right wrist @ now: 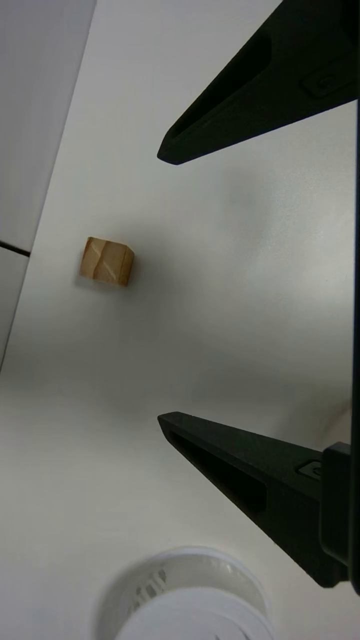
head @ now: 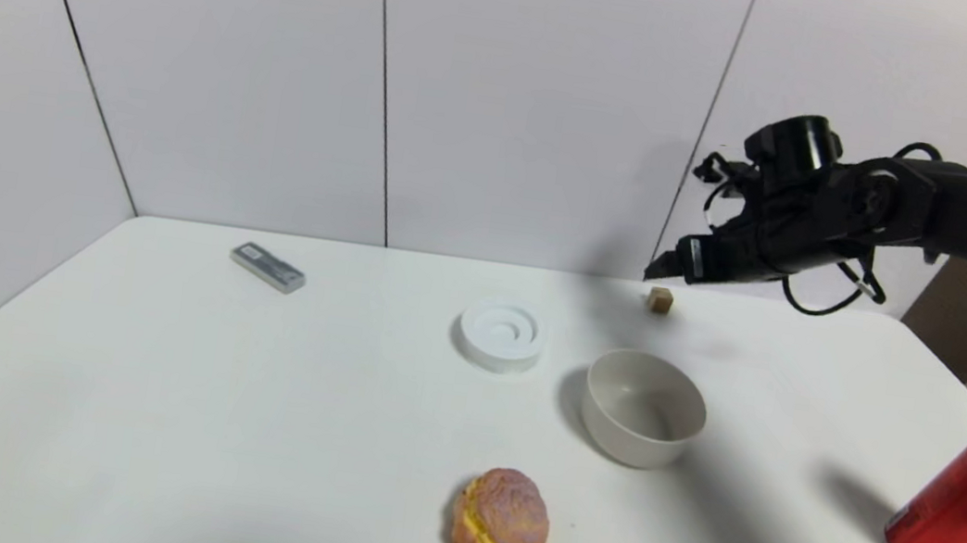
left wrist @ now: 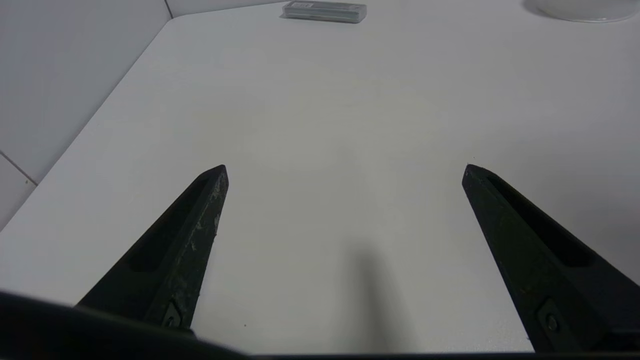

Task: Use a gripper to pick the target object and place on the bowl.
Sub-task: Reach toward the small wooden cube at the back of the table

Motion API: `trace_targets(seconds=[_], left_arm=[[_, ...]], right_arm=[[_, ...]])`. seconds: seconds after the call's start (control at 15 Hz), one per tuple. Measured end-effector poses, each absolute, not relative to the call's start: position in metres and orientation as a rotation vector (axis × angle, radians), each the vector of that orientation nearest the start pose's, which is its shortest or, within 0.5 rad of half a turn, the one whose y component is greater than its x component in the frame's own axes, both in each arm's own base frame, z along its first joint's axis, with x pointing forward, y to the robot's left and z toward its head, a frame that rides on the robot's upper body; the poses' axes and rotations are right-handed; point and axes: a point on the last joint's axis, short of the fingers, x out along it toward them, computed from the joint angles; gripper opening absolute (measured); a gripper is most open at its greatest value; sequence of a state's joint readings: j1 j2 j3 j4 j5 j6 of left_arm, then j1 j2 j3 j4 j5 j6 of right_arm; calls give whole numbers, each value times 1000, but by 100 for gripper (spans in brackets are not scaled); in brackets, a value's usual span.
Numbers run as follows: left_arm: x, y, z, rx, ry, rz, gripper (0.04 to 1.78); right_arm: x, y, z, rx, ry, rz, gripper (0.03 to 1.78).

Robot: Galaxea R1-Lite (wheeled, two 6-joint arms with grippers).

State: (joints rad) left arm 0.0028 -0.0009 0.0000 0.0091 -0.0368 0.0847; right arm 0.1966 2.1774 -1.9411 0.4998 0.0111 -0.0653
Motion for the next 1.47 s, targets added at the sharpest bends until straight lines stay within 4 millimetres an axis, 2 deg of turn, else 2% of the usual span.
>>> trace_targets(seconds=[0.33, 0.87, 1.47], left_arm=[[-23, -1, 75, 85, 7, -34, 169], [-23, -1, 75, 85, 7, -34, 169], [-23, -1, 75, 85, 7, -34, 169]], right_arm=[[439, 91, 185, -160, 773, 183, 171], [465, 92, 156, -140, 706, 170, 171], [481, 93, 133, -134, 679, 166, 171]])
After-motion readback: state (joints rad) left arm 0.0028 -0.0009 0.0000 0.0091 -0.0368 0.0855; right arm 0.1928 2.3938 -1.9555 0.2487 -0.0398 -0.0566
